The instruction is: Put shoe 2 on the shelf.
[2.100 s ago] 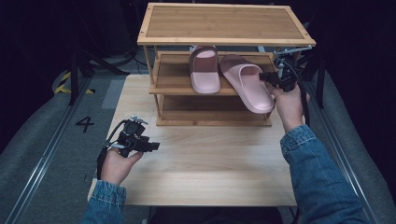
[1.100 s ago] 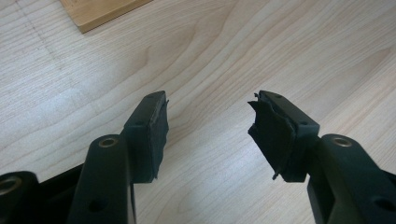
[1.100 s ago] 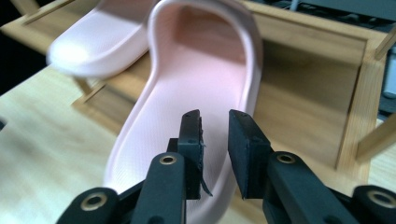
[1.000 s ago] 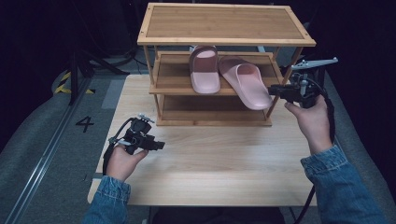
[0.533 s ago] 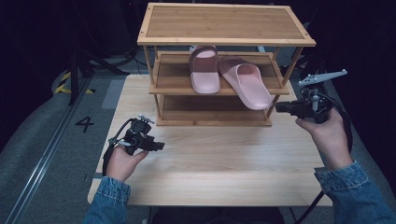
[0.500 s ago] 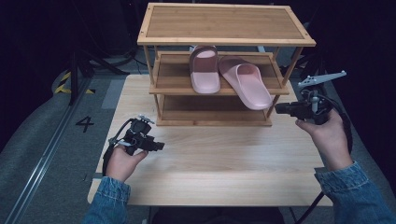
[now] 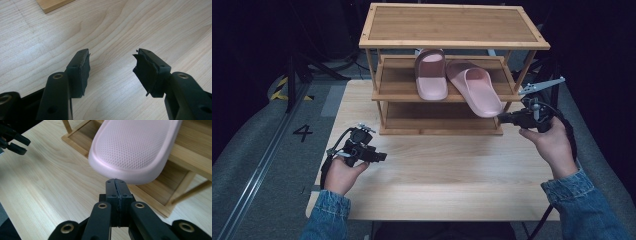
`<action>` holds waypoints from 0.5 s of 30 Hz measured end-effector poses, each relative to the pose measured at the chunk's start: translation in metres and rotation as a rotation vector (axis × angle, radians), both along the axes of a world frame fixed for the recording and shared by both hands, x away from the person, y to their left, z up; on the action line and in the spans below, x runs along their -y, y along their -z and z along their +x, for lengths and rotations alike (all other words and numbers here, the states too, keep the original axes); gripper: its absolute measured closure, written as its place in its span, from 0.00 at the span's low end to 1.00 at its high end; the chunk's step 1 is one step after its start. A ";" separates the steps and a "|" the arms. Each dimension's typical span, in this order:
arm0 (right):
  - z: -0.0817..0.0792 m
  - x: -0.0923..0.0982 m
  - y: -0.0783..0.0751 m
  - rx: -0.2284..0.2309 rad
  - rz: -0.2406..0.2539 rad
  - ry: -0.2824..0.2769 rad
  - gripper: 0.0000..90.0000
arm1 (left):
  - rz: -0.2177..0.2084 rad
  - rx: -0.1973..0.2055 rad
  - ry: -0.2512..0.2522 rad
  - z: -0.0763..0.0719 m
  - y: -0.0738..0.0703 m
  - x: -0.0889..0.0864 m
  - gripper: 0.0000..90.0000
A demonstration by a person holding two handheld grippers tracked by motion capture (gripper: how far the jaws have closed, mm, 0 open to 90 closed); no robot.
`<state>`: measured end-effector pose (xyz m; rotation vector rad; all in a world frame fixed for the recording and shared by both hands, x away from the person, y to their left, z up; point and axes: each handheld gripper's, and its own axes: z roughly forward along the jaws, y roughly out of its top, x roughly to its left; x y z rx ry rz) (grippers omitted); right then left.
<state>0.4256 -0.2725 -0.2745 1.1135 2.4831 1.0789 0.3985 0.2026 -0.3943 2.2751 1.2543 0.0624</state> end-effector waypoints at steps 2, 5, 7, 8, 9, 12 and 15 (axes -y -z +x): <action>0.006 -0.002 0.001 -0.006 0.009 -0.005 1.00 | 0.003 0.004 0.002 -0.002 0.000 -0.001 0.49; 0.015 -0.008 0.001 -0.008 0.009 -0.014 1.00 | 0.000 0.003 -0.007 -0.003 -0.001 -0.003 0.49; 0.018 -0.009 0.000 -0.007 0.007 -0.017 1.00 | 0.001 0.000 -0.012 -0.004 -0.001 -0.004 0.49; 0.024 -0.015 0.000 -0.008 0.003 -0.023 1.00 | 0.001 0.001 -0.011 -0.004 0.000 -0.006 0.49; 0.027 -0.017 0.000 -0.007 -0.001 -0.026 1.00 | 0.003 0.000 -0.018 -0.005 0.000 -0.006 0.49; 0.032 -0.021 0.000 -0.005 -0.005 -0.033 1.00 | 0.001 0.002 -0.022 -0.006 0.000 -0.008 0.49; 0.039 -0.026 0.000 -0.004 -0.005 -0.029 1.00 | -0.001 0.001 -0.027 -0.007 0.000 -0.010 0.49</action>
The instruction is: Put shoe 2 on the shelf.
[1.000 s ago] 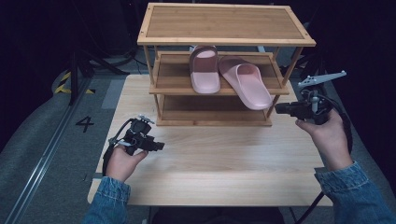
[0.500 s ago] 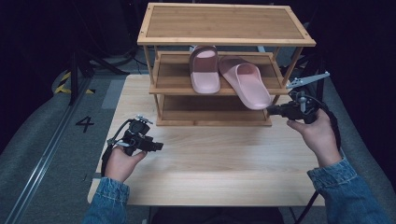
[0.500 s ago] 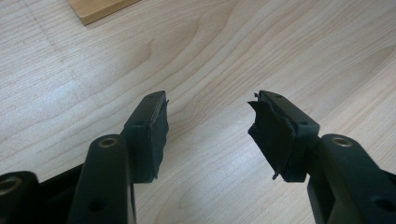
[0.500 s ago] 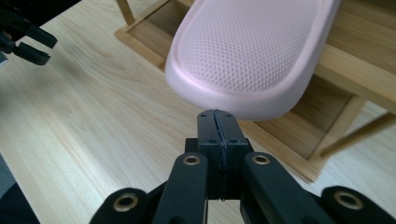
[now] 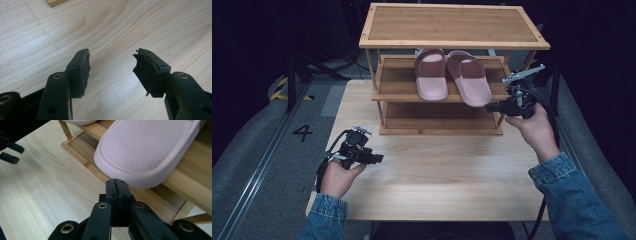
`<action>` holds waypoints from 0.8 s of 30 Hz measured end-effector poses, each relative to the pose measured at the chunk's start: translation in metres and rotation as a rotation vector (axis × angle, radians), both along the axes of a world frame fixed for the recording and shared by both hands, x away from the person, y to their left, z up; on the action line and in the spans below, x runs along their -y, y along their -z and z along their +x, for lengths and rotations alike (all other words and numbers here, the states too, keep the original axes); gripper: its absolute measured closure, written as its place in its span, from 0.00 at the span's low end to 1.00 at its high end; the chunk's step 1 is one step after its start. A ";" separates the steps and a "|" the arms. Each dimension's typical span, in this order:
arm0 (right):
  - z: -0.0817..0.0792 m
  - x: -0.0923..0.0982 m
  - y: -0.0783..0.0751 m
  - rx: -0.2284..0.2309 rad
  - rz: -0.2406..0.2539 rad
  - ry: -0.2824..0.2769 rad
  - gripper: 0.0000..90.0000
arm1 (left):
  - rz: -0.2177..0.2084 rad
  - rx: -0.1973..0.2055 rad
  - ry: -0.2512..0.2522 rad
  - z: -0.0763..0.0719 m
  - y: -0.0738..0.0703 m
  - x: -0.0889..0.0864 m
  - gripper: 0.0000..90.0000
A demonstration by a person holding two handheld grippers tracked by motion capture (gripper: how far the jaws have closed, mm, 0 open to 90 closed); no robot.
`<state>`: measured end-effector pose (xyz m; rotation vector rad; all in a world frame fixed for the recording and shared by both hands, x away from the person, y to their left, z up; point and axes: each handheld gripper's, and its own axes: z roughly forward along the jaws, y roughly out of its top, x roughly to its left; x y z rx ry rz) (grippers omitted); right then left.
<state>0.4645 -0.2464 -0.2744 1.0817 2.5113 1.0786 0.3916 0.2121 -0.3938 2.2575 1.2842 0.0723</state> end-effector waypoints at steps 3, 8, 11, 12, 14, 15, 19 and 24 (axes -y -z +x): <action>0.003 -0.004 0.000 0.003 0.001 0.003 1.00 | -0.006 -0.001 -0.006 0.000 0.000 -0.001 0.49; -0.001 -0.002 -0.006 0.044 0.040 -0.009 1.00 | -0.002 0.003 0.000 0.000 0.000 -0.001 0.49; 0.002 0.011 -0.017 0.082 0.062 0.054 1.00 | -0.003 0.005 -0.004 0.000 -0.001 -0.002 0.49; 0.005 0.016 -0.020 0.082 0.065 0.081 1.00 | -0.003 0.005 -0.004 -0.001 -0.001 -0.002 0.49; 0.011 0.022 -0.022 0.103 0.045 0.132 1.00 | -0.003 0.007 -0.004 -0.001 -0.001 -0.002 0.49; 0.011 0.022 -0.022 0.103 0.045 0.132 1.00 | -0.003 0.007 -0.004 -0.001 -0.001 -0.002 0.49; 0.031 0.026 -0.014 0.089 0.018 0.199 1.00 | -0.001 0.003 0.001 -0.001 0.000 -0.004 0.49; 0.043 0.018 -0.004 0.074 -0.011 0.211 1.00 | -0.007 0.001 -0.010 -0.004 -0.001 -0.006 0.49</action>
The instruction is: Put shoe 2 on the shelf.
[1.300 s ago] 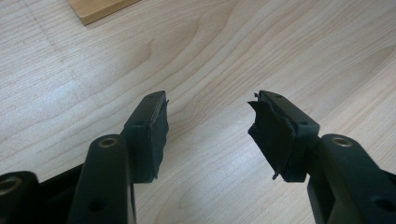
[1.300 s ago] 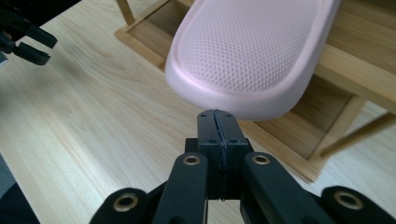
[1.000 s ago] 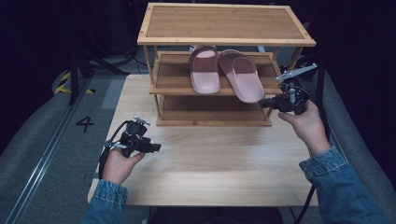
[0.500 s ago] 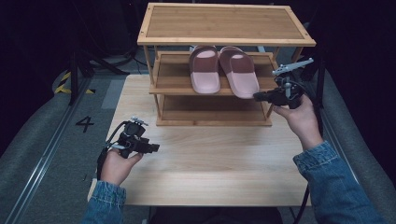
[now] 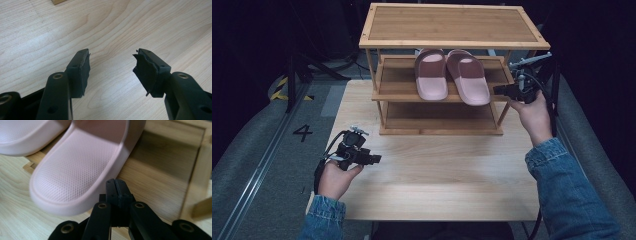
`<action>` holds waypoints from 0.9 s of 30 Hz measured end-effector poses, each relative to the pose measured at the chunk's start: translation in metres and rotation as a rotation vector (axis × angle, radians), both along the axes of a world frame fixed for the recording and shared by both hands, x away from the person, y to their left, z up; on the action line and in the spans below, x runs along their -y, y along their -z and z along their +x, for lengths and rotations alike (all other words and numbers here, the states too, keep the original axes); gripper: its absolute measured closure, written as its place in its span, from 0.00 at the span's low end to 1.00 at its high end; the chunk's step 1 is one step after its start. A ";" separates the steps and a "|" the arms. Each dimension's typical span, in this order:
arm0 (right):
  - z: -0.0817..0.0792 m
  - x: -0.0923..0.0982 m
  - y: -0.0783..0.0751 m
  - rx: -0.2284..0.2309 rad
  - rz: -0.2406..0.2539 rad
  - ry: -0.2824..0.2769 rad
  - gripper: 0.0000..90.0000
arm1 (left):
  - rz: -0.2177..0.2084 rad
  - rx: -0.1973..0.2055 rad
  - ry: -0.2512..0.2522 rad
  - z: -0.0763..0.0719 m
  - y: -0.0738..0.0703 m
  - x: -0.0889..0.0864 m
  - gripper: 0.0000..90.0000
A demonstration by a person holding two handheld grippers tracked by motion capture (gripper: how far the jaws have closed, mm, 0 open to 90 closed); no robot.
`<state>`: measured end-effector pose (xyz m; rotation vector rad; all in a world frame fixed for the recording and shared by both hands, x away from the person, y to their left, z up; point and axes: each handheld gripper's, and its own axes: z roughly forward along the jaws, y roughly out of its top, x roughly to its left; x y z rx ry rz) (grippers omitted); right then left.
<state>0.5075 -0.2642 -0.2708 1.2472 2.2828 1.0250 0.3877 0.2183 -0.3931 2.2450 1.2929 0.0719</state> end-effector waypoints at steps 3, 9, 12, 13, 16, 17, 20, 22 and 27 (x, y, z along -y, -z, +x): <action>0.005 -0.005 0.006 -0.032 0.005 -0.001 1.00 | 0.001 0.003 -0.011 -0.002 0.000 -0.002 0.49; 0.006 -0.014 0.012 -0.053 0.050 -0.015 1.00 | -0.001 0.006 -0.023 -0.004 0.000 -0.006 0.49; 0.008 -0.023 0.013 -0.046 0.058 -0.039 0.99 | 0.007 0.002 -0.018 -0.005 0.001 -0.006 0.49; 0.008 -0.025 0.013 -0.046 0.064 -0.041 0.99 | 0.005 0.002 -0.018 -0.005 0.001 -0.007 0.49; 0.009 -0.030 0.014 -0.044 0.068 -0.039 0.98 | 0.000 0.003 -0.026 -0.005 0.000 -0.007 0.49; 0.009 -0.031 0.014 -0.037 0.059 -0.033 0.98 | -0.002 0.003 -0.027 -0.005 0.000 -0.007 0.49; 0.006 -0.029 0.012 -0.039 0.074 -0.035 0.97 | 0.002 0.005 -0.022 -0.004 0.001 -0.007 0.49; -0.003 -0.027 0.009 -0.026 0.090 -0.054 0.97 | 0.001 -0.001 -0.021 -0.003 0.001 -0.007 0.49; -0.035 -0.035 0.000 -0.003 0.095 -0.148 0.98 | 0.002 -0.001 -0.006 0.000 0.001 -0.002 0.49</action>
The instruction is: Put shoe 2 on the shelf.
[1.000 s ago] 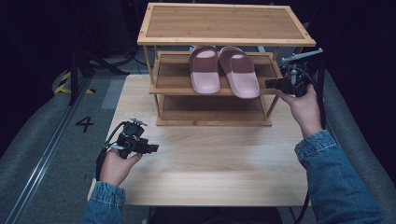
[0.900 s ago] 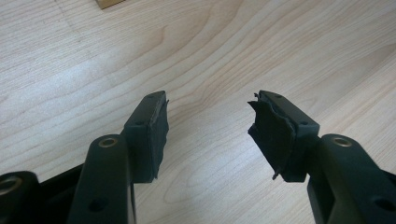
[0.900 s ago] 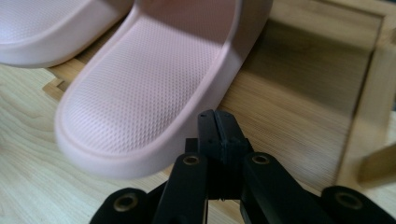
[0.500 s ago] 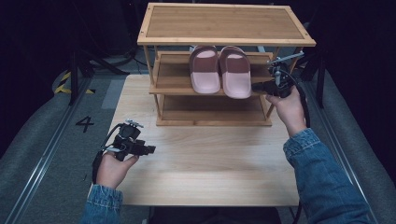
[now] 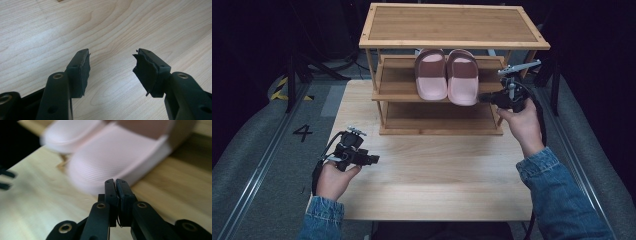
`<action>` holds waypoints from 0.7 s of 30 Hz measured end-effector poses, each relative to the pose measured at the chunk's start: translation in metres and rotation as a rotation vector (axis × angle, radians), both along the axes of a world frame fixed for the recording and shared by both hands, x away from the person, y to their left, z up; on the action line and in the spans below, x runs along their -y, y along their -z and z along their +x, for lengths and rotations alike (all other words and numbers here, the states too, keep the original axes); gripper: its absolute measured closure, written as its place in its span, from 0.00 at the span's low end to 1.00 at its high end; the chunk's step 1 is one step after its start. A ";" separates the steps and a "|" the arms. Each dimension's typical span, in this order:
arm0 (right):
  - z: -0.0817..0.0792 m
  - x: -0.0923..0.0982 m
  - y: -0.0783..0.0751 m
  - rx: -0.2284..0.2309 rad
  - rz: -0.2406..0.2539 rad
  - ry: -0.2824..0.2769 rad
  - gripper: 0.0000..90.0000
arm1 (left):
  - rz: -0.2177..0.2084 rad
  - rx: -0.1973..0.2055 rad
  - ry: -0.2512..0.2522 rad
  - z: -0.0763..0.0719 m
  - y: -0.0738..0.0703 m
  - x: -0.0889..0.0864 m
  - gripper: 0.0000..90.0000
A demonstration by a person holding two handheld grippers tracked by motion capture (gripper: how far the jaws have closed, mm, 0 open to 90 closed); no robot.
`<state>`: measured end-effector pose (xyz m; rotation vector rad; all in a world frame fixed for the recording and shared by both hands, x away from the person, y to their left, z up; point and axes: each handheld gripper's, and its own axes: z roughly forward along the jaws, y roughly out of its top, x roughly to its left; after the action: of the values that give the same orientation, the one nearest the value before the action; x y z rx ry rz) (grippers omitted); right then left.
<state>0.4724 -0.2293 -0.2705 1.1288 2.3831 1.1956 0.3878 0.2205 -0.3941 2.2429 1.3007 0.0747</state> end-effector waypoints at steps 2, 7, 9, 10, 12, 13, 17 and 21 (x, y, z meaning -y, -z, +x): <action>-0.010 -0.006 0.000 0.006 -0.012 -0.038 0.99 | 0.002 -0.001 0.003 0.001 0.000 0.002 0.49; -0.012 -0.022 0.011 -0.012 -0.075 -0.057 1.00 | 0.001 0.004 0.015 0.002 -0.001 0.005 0.49; -0.010 -0.022 0.012 -0.006 -0.064 -0.058 1.00 | 0.001 0.005 0.016 0.002 -0.001 0.005 0.49; -0.009 -0.021 0.012 -0.004 -0.066 -0.051 1.00 | -0.001 0.003 0.015 0.003 0.000 0.005 0.49; -0.005 -0.022 0.013 -0.005 -0.062 -0.048 1.00 | 0.003 -0.003 0.010 0.004 0.001 0.005 0.49; -0.003 -0.022 0.013 -0.007 -0.063 -0.043 1.00 | 0.002 -0.004 0.016 0.004 0.001 0.005 0.49; 0.004 -0.022 0.013 -0.019 -0.051 -0.035 1.00 | 0.004 -0.002 0.022 0.004 0.000 0.006 0.49; -0.001 -0.020 0.011 -0.013 -0.034 -0.047 0.99 | 0.000 0.001 0.013 0.004 0.000 0.004 0.49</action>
<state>0.4712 -0.2097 -0.2815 1.0800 2.4430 1.1614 0.3923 0.2163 -0.3943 2.2509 1.2858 0.0709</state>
